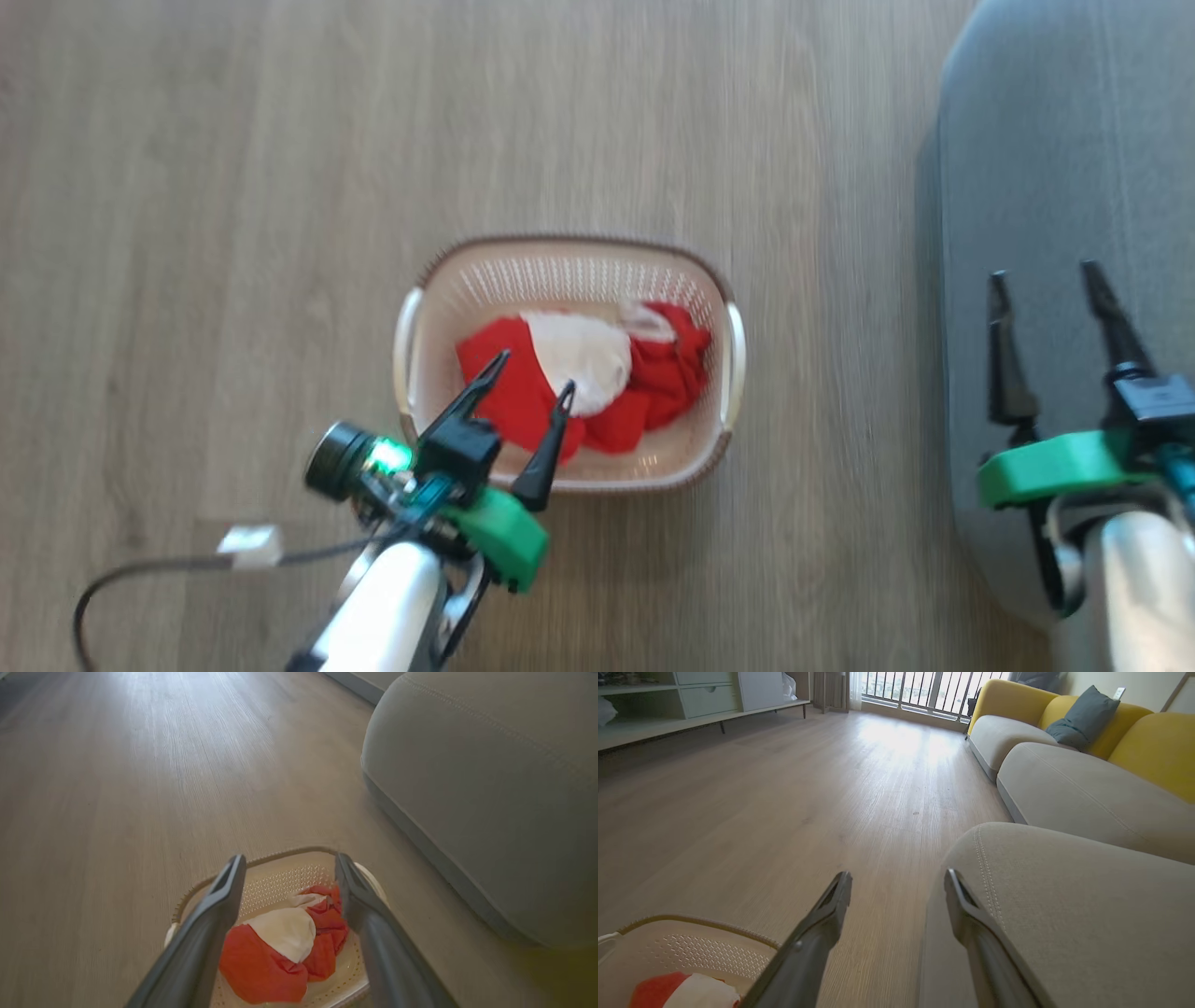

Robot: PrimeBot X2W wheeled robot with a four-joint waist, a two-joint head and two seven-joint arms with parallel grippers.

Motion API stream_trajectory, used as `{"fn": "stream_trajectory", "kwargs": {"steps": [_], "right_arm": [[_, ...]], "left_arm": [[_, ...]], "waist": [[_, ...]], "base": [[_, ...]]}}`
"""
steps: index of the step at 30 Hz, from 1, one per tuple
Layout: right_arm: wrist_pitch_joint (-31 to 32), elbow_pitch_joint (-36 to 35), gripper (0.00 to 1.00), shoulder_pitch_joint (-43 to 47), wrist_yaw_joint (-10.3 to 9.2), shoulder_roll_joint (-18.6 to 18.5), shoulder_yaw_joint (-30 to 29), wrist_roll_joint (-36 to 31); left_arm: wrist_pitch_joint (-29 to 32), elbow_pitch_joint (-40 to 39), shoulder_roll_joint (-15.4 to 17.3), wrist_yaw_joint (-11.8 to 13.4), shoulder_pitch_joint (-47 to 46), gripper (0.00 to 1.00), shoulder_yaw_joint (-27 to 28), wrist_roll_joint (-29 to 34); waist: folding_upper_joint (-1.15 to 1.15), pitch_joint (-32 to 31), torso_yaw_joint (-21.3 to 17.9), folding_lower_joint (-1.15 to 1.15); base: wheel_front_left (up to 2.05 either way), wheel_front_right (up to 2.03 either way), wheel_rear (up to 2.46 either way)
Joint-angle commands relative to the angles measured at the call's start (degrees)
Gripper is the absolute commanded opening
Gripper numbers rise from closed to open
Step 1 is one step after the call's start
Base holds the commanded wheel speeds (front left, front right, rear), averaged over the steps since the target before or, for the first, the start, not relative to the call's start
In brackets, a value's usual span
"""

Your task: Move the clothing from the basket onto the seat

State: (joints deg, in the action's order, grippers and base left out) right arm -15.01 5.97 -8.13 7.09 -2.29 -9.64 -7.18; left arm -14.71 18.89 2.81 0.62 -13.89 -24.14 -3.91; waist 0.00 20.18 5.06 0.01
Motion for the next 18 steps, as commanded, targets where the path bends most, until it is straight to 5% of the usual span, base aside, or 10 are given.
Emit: {"fn": "stream_trajectory", "kwargs": {"steps": [1, 18], "right_arm": [[0.01, -1.21, 1.00, -1.75, 0.40, -0.59, -0.21, -0.51], [0.01, -0.55, 1.00, -6.97, 0.40, -0.59, -1.23, 3.29]], "left_arm": [[-0.29, 1.17, 0.07, -0.34, -4.00, 1.00, 0.35, 1.26], [-0.29, 35.09, 1.18, -3.33, -29.06, 1.00, -8.88, 8.55]], "waist": [[0.00, 5.98, -2.57, -0.01], [0.00, 26.98, -12.85, -0.01]], "base": [[0.00, 0.00, 0.00], [0.00, 0.00, 0.00]]}}
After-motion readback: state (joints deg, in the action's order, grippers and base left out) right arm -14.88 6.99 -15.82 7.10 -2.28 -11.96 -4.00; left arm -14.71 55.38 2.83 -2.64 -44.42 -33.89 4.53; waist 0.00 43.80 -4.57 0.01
